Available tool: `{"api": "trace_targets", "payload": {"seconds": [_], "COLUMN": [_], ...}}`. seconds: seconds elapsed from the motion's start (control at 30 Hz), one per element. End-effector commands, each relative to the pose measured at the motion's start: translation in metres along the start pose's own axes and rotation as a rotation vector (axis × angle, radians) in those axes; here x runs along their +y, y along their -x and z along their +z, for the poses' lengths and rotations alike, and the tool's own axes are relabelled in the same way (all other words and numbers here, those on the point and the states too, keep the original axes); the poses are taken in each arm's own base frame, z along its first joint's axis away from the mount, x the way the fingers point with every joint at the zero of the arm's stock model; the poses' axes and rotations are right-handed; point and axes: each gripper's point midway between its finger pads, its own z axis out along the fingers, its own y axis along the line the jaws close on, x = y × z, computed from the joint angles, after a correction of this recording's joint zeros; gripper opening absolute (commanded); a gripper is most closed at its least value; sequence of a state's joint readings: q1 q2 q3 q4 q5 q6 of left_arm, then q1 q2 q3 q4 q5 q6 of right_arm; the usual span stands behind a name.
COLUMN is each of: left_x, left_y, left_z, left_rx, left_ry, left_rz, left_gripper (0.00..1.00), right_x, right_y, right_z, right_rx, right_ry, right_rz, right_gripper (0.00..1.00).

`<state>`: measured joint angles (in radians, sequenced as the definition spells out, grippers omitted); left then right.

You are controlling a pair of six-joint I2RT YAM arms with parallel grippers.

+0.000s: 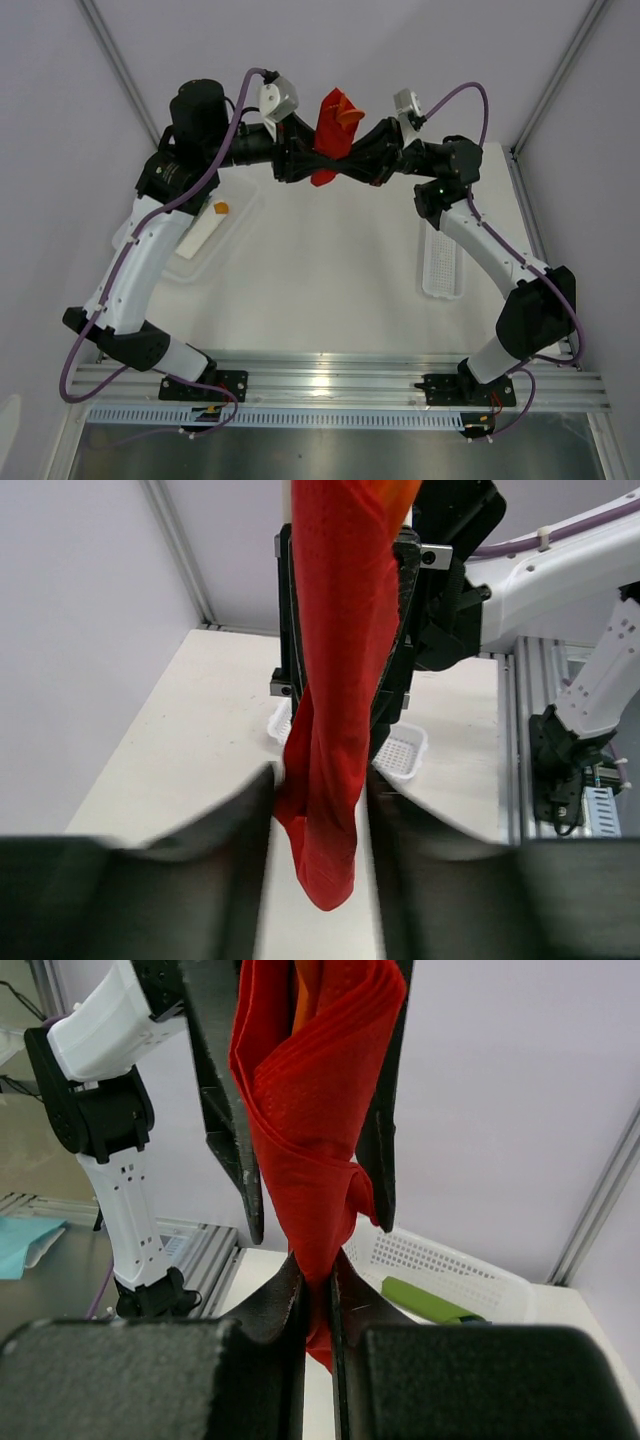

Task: Place the utensils on the paper napkin and roll it up

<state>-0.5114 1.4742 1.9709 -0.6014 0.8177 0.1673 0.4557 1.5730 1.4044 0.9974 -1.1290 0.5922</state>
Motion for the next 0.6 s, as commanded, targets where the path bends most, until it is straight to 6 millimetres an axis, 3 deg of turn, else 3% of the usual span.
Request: {"api": "trace_targets", "payload": {"seconds": [0.0,0.1,0.2,0.27,0.33,0.37,0.4,0.47,0.53,0.57], "left_x": [0.002,0.018,0.034,0.057,0.072,0.081,0.08,0.097,0.099,0.103], "left_y": [0.022,0.018,0.013,0.0,0.001,-0.018,-0.015,-0.04,-0.053,-0.064], "left_z": [-0.019,-0.028,-0.044,-0.06,-0.086,-0.094,-0.108,-0.132,-0.155,-0.167], "left_rx": [-0.033,0.0,0.039,0.089,0.103,0.146,0.139,0.202,0.232,0.253], "left_ry": [0.071,0.178,0.302,0.45,0.602,0.651,0.701,0.839,0.928,0.973], "left_rz": [0.048,0.069,0.093,0.09,0.101,0.078,0.087,0.056,0.038,0.01], "left_gripper": [0.52,0.7,0.77,0.81,0.84,0.85,0.86,0.87,0.88,0.88], "right_x": [-0.012,-0.036,-0.064,-0.093,-0.112,-0.133,-0.14,-0.165,-0.171,-0.176], "right_y": [0.013,-0.001,-0.011,-0.023,-0.036,-0.052,-0.058,-0.081,-0.099,-0.089], "right_z": [0.006,0.008,0.015,0.022,0.03,0.032,0.036,0.042,0.061,0.074], "right_rx": [-0.037,-0.013,-0.05,-0.08,-0.109,-0.134,-0.166,-0.213,-0.209,-0.216], "right_ry": [-0.049,-0.129,-0.217,-0.294,-0.348,-0.396,-0.409,-0.461,-0.472,-0.483], "right_rz": [0.009,0.116,0.22,0.297,0.414,0.474,0.57,0.659,0.721,0.716], "right_gripper": [0.0,0.0,0.0,0.0,0.0,0.0,0.0,0.0,0.0,0.0]}}
